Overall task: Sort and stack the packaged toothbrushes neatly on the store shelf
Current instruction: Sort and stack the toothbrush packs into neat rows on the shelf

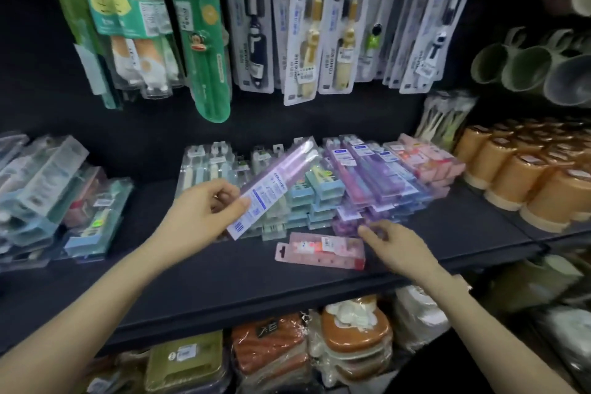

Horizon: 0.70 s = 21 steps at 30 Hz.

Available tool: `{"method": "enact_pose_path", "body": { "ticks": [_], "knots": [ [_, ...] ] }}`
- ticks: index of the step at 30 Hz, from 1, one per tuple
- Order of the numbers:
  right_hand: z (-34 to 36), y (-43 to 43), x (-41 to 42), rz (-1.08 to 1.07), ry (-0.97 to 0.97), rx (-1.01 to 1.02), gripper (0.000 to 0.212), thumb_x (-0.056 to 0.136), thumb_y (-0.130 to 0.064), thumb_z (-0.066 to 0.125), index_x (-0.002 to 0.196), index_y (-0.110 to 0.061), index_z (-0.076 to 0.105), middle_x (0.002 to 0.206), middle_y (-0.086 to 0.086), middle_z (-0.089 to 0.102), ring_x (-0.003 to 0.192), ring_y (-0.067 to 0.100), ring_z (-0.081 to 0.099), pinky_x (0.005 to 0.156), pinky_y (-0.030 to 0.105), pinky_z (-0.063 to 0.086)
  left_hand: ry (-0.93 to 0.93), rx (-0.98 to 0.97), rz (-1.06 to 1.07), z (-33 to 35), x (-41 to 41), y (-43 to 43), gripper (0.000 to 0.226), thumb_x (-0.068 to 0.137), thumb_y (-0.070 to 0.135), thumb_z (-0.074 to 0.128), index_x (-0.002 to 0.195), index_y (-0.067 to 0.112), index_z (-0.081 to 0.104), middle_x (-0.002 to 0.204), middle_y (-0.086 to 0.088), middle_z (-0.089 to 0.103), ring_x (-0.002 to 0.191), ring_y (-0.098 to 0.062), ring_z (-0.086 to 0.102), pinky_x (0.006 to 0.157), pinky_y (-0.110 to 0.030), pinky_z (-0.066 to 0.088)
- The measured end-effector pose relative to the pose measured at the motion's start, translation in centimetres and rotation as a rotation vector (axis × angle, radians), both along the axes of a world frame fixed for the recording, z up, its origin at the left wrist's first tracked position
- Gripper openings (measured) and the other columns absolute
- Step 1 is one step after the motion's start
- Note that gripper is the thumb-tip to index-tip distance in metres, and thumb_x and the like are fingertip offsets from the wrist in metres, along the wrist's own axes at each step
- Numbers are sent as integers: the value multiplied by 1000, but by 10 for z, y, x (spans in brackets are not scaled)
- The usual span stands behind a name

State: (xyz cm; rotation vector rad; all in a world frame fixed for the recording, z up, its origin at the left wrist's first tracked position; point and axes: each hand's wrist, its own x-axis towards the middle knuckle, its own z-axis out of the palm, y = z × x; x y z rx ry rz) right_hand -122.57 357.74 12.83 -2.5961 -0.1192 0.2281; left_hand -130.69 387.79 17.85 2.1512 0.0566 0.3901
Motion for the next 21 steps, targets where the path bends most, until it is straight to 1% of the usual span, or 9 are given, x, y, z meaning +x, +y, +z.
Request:
{"method": "enact_pose_path", "body": {
  "ticks": [1, 3, 5, 7, 10, 12, 15, 18, 21],
  "knots": [
    [-3, -5, 1, 89, -135, -121, 56, 89, -58, 52, 133, -22, 54, 123, 1, 63, 109, 19, 61, 83, 27, 44, -5, -13, -14, 1, 6, -7, 8, 85, 29, 67, 82, 22, 63, 72, 3, 66, 55, 0, 60, 43, -11, 42],
    [-9, -11, 4, 296, -249, -189, 61, 84, -55, 62, 136, -27, 51, 135, -4, 55, 124, 15, 50, 98, 25, 35, -16, 4, -39, 2, 17, -19, 8, 85, 29, 67, 83, 23, 63, 74, 2, 67, 56, -1, 61, 44, -14, 44],
    [-18, -11, 7, 436, -222, -211, 66, 82, -50, 68, 140, -29, 46, 142, -6, 49, 132, 15, 41, 106, 25, 27, -8, -19, -70, 3, 27, -32, 7, 86, 27, 66, 83, 22, 62, 76, 1, 67, 55, -1, 62, 43, -15, 45],
    [-26, -7, 10, 475, -202, -221, 68, 83, -47, 68, 143, -29, 42, 143, -5, 48, 133, 17, 40, 108, 25, 26, 4, -37, -104, 3, 37, -45, 7, 87, 27, 66, 85, 21, 63, 76, 1, 67, 56, -3, 64, 44, -17, 47],
    [-24, -12, 12, 465, -218, -88, 62, 85, -39, 70, 140, -25, 47, 139, -3, 53, 128, 16, 43, 103, 21, 27, -13, -57, -156, 6, 50, -62, 10, 86, 32, 65, 86, 22, 64, 77, 6, 69, 64, -5, 67, 51, -17, 51],
    [-15, -25, 14, 457, -250, -1, 59, 83, -36, 73, 136, -23, 52, 135, -4, 55, 125, 13, 45, 101, 17, 27, -21, -86, -181, 10, 58, -70, 20, 81, 42, 63, 88, 24, 64, 79, 10, 70, 66, -4, 67, 55, -17, 51],
    [8, -61, 16, 390, -279, 159, 52, 78, -30, 78, 126, -26, 59, 122, -12, 57, 116, 7, 49, 98, 14, 34, -49, -152, -203, 16, 71, -81, 34, 72, 54, 60, 90, 25, 64, 78, 10, 68, 66, -6, 65, 58, -24, 52],
    [29, -110, 21, 249, -312, 391, 47, 76, -20, 80, 113, -38, 59, 117, -19, 57, 111, 0, 53, 94, 11, 40, -107, -228, -200, 19, 88, -93, 31, 71, 49, 61, 90, 24, 64, 79, 8, 66, 68, -7, 64, 55, -20, 51],
    [34, -151, 40, -27, -419, 514, 45, 77, -16, 78, 117, -28, 62, 119, -11, 62, 107, 4, 58, 91, 15, 45, -129, -228, -195, 19, 104, -107, 31, 72, 48, 61, 91, 24, 64, 84, 7, 67, 74, -10, 63, 65, -25, 53]
  ]
}}
